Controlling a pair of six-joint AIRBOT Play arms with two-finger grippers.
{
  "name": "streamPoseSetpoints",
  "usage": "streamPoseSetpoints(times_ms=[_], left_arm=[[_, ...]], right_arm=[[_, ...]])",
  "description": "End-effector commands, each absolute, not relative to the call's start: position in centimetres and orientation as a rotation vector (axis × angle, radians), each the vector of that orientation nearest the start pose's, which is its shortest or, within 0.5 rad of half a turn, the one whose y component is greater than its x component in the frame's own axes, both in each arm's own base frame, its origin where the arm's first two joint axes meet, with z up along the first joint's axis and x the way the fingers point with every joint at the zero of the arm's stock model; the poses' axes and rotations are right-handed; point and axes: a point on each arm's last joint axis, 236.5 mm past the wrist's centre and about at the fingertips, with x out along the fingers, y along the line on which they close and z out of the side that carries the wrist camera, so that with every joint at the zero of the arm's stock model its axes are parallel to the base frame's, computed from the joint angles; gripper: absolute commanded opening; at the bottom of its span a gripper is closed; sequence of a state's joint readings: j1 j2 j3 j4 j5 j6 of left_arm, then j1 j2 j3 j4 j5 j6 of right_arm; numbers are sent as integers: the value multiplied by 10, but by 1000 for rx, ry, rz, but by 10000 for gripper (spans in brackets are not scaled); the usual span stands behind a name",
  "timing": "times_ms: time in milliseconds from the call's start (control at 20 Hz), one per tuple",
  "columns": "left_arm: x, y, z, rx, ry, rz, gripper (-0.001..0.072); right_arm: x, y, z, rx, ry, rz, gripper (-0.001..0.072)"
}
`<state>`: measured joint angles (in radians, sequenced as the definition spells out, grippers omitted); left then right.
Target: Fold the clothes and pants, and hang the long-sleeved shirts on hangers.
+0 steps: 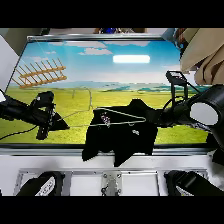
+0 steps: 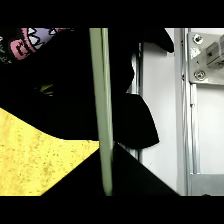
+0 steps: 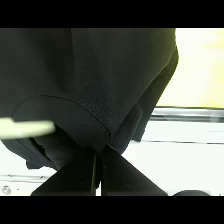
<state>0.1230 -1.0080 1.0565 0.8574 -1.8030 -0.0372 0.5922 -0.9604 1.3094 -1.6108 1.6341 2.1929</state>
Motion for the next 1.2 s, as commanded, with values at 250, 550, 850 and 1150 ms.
streamPoseSetpoints(times_ms=[250,550,850,1150], left_arm=[[210,-136,99,577,831,-1522,14],[228,-180,95,469,780,-1563,14],[247,-172,90,441,814,-1453,14],[251,-184,87,469,799,-1438,14]], right_arm=[[236,148,137,159,1311,49,20],[231,144,136,146,1333,37,21],[228,142,135,142,1342,33,20],[222,136,133,121,1370,13,20]])
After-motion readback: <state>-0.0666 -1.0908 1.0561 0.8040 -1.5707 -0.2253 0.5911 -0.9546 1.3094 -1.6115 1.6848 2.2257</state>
